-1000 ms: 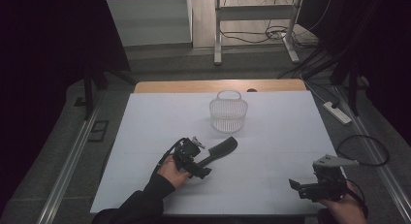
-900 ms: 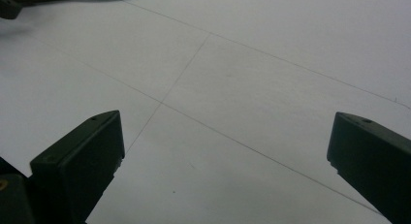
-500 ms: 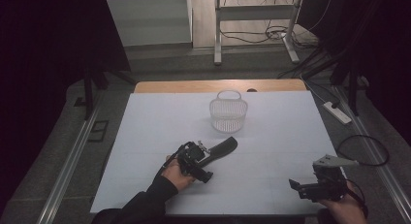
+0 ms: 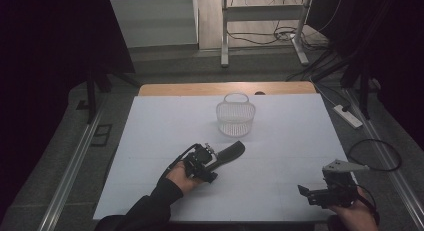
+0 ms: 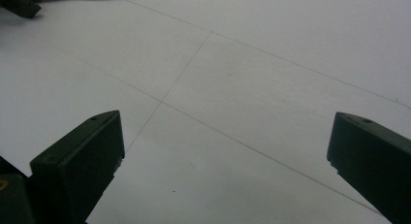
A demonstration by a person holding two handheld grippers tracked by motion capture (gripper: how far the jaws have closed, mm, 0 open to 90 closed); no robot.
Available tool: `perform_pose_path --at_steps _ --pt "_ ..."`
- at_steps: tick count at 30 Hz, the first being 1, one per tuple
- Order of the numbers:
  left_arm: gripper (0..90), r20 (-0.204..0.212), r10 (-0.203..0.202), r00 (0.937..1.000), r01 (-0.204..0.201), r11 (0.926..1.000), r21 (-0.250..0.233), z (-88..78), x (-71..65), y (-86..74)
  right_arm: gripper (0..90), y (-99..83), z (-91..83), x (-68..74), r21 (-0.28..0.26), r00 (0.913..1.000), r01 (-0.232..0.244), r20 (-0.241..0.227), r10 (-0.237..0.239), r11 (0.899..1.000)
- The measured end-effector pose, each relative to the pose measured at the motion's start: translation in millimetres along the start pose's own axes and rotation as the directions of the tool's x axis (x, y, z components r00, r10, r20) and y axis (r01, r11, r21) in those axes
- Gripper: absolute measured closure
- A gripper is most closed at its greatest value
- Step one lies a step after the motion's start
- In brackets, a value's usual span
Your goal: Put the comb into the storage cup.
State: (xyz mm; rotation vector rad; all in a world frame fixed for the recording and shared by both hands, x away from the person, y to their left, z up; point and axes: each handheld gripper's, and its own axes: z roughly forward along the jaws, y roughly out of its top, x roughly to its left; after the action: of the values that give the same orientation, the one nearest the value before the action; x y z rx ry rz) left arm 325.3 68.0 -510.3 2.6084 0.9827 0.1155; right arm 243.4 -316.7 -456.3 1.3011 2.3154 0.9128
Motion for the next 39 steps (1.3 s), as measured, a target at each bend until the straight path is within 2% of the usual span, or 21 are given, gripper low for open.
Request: perform_pose_path --at_steps 6,7,11,20,26,31,39 --pt "70.6 0.007 -0.026 0.9996 0.026 0.9996 -0.011 -1.9 0.8 0.2 0.0 0.0 0.2 0.1 0.002 1.0 0.002 0.0 -0.002 1.0" --pt "71.6 0.011 -0.032 0.9994 0.032 0.9994 -0.012 -2.0 1.8 -0.1 0.0 0.0 0.1 0.1 0.002 1.0 0.002 -0.001 -0.002 1.0" --pt "72.0 0.016 -0.037 0.9992 0.037 0.9991 -0.021 -2.0 2.2 -1.4 0.1 -0.1 -0.1 0.2 0.0 1.0 0.004 -0.001 -0.004 1.0" --pt "72.1 0.019 -0.02 0.9996 0.021 0.9988 -0.045 -2.6 2.7 -4.0 0.2 -0.1 -0.3 0.2 -0.001 1.0 0.005 -0.003 -0.005 1.0" --pt "72.1 0.046 -0.012 0.9989 0.016 0.997 -0.076 -7.7 0.6 -4.1 0.2 -0.2 -0.5 0.1 -0.003 1.0 0.004 -0.004 -0.004 1.0" --pt "72.1 0.045 -0.002 0.999 0.007 0.9925 -0.122 -15.6 -0.3 -7.1 0.2 -0.2 -0.6 0.2 -0.004 1.0 0.004 -0.003 -0.004 1.0" --pt "72.1 0.082 -0.004 0.9967 0.019 0.9823 -0.187 -25.5 -3.3 -11.7 0.2 -0.2 -0.6 0.2 -0.003 1.0 0.004 -0.004 -0.004 1.0"
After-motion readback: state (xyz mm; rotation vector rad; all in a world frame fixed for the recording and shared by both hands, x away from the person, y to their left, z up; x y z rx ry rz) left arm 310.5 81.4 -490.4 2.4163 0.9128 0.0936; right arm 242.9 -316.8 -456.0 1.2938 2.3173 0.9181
